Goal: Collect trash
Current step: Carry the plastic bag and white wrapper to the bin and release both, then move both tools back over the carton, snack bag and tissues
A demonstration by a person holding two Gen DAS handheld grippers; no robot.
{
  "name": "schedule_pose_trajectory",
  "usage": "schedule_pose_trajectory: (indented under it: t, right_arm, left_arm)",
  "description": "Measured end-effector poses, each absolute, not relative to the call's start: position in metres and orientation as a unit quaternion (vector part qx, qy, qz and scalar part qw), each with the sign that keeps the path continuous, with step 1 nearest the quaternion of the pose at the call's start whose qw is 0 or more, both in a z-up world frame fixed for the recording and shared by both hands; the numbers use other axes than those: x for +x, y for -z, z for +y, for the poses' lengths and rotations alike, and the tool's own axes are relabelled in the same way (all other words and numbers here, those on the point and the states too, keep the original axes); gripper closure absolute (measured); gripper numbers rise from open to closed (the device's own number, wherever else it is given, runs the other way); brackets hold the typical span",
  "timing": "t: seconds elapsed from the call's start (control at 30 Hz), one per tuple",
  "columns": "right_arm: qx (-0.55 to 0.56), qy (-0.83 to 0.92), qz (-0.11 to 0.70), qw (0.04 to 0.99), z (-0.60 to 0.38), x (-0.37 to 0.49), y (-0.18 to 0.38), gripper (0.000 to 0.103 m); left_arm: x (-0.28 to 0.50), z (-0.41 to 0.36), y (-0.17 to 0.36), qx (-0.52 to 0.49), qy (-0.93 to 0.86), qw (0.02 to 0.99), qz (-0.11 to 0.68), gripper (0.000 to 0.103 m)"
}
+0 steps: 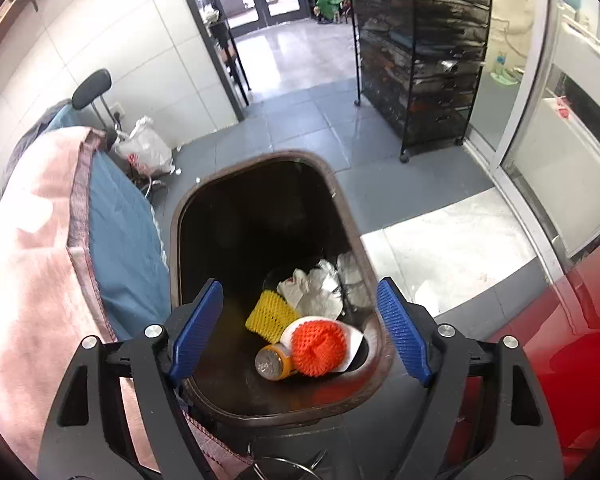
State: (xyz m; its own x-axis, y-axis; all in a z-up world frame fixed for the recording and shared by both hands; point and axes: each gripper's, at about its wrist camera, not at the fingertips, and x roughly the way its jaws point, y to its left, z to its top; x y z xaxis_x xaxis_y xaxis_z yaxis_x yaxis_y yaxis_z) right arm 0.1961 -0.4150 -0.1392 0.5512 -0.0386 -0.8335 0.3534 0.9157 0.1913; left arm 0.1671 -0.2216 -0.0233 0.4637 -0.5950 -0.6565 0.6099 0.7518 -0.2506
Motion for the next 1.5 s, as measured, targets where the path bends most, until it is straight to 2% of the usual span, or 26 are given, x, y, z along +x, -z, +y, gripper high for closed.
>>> schedule_pose_trajectory:
  t: [0.6, 0.67, 0.73, 0.8, 0.93, 1.5]
  right_arm:
    - [0.177, 0.158, 0.443, 0.865, -0.449, 0.177, 0.125, 0.023]
    - [0.179, 0.16, 0.443, 0.864, -0.451, 0.176, 0.125, 0.023]
    - [0.179, 0.163, 0.443, 0.863, -0.452, 0.175, 0.125, 0.023]
    - [0.181, 0.165, 0.443, 0.862, -0.453, 0.175, 0.126, 0.022]
    - [0.182, 0.167, 0.444, 0.861, -0.454, 0.175, 0.126, 0.022]
    - [0.173, 0.135, 0.433, 0.874, -0.426, 0.183, 0.105, 0.019]
  left_arm:
    - [0.183, -0.272, 0.055, 0.053, 0.362, 0.834, 0.413, 0.05]
    - [0.185, -0.273, 0.057, 0.052, 0.362, 0.832, 0.418, 0.045]
    - [0.186, -0.274, 0.059, 0.051, 0.361, 0.831, 0.42, 0.027]
    - [0.186, -0.272, 0.058, 0.048, 0.357, 0.835, 0.415, 0.018]
    - [0.184, -0.273, 0.058, 0.053, 0.356, 0.837, 0.412, 0.012]
    - [0.173, -0.22, 0.032, 0.006, 0.333, 0.86, 0.388, 0.007]
